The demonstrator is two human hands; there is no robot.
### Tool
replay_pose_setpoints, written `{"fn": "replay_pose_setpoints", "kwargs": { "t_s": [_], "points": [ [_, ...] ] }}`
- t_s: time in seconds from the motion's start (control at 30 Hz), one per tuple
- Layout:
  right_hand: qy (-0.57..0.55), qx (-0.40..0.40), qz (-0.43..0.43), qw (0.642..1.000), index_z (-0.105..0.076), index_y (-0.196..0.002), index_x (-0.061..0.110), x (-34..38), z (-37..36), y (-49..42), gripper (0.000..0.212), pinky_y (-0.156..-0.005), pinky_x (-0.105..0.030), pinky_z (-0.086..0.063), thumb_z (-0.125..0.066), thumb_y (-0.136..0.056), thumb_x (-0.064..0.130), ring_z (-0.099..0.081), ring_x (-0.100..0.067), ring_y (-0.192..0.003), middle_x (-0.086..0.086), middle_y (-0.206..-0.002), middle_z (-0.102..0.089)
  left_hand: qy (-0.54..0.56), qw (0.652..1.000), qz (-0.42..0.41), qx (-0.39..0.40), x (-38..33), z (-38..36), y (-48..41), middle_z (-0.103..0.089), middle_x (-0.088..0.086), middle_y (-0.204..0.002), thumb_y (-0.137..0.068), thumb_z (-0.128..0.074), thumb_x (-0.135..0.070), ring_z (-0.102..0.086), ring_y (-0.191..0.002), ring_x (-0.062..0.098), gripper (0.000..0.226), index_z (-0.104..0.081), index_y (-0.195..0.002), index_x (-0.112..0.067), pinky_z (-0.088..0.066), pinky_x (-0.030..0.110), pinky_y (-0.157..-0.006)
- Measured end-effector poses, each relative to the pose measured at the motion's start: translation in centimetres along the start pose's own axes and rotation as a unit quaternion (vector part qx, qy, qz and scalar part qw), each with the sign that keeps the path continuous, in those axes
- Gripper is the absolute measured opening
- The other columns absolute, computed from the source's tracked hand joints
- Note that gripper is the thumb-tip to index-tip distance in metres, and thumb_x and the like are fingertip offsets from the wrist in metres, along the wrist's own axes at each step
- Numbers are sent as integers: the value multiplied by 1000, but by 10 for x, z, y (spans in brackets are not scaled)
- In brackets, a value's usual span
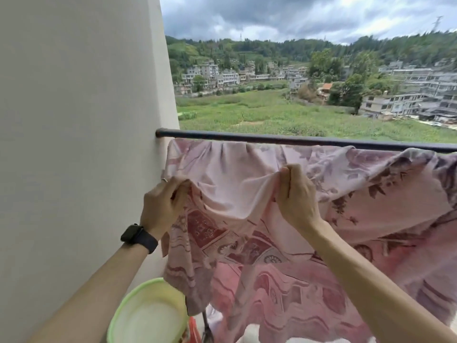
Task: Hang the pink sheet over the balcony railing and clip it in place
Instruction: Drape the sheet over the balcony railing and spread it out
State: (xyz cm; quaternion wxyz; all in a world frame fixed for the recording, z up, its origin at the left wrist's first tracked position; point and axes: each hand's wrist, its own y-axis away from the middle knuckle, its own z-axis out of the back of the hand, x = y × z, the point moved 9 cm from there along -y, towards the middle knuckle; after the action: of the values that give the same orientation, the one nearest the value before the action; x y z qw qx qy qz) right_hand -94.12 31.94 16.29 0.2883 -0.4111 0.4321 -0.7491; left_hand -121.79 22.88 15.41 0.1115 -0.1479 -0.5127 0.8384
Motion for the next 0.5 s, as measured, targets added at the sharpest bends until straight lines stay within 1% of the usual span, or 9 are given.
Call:
{"fn": "replay_pose_setpoints", "kwargs": {
  "t_s": [0.07, 0.13, 0.23, 0.3, 0.4, 0.43, 0.47, 0.5],
  "points": [
    [5, 31, 15, 999, -49, -89, 4, 4, 2, 24, 34, -56, -28, -31, -33, -104, 30, -42, -17, -57, 4, -71, -46, -31, 999, -20, 30, -8, -4, 26, -62, 5, -73, -101, -33, -50, -60, -53, 25, 31, -54, -107, -27, -43, 25, -44],
    [16, 49, 24, 998, -51, -88, 4, 3, 7, 50, 31, -60, -28, -33, -36, -103, 26, -41, -16, -59, 5, -73, -45, -49, 997, -35, 50, -17, -8, 52, -63, 3, -74, -100, -40, -45, -60, -51, 25, 22, -53, -108, -28, -46, 29, -39],
    [35, 78, 41, 996, -52, -86, 6, -4, 8, 91, 31, -59, -32, -41, -35, -104, 23, -42, -15, -58, 1, -71, -50, -72, 993, -55, 79, -31, -23, 96, -65, -1, -76, -95, -50, -38, -59, -50, 20, 15, -54, -106, -28, -46, 29, -37],
    [58, 107, 50, 991, -53, -84, 7, -16, 6, 122, 30, -57, -33, -42, -36, -104, 21, -44, -17, -56, -1, -70, -51, -80, 987, -44, 129, -33, -43, 127, -65, -4, -76, -98, -47, -41, -58, -48, 18, 17, -56, -105, -29, -46, 28, -36],
    [124, 153, 58, 979, -54, -81, 10, -40, 4, 170, 29, -56, -32, -39, -37, -102, 20, -49, -21, -56, -1, -69, -53, -123, 968, 2, 218, -19, -76, 170, -58, -5, -68, -100, -36, -46, -60, -50, 19, 35, -64, -92, -27, -45, 29, -34],
    [157, 171, 64, 970, -54, -80, 11, -51, 2, 186, 27, -56, -33, -37, -38, -101, 21, -50, -22, -57, 0, -69, -53, -143, 957, 11, 253, -14, -87, 182, -57, -4, -67, -98, -35, -46, -61, -53, 21, 39, -66, -87, -25, -46, 31, -35],
    [189, 194, 72, 960, -53, -79, 13, -60, -1, 200, 27, -56, -33, -36, -40, -101, 22, -51, -23, -58, 0, -69, -52, -151, 939, 26, 308, -8, -100, 193, -59, -2, -71, -95, -34, -48, -64, -60, 24, 42, -67, -88, -24, -50, 34, -41],
    [214, 219, 74, 949, -53, -78, 15, -70, -4, 212, 27, -57, -34, -35, -42, -102, 23, -52, -24, -60, 1, -71, -51, -157, 911, 50, 378, -2, -113, 203, -63, -1, -82, -93, -32, -52, -66, -73, 25, 46, -68, -96, -24, -53, 37, -54]
  ]
}}
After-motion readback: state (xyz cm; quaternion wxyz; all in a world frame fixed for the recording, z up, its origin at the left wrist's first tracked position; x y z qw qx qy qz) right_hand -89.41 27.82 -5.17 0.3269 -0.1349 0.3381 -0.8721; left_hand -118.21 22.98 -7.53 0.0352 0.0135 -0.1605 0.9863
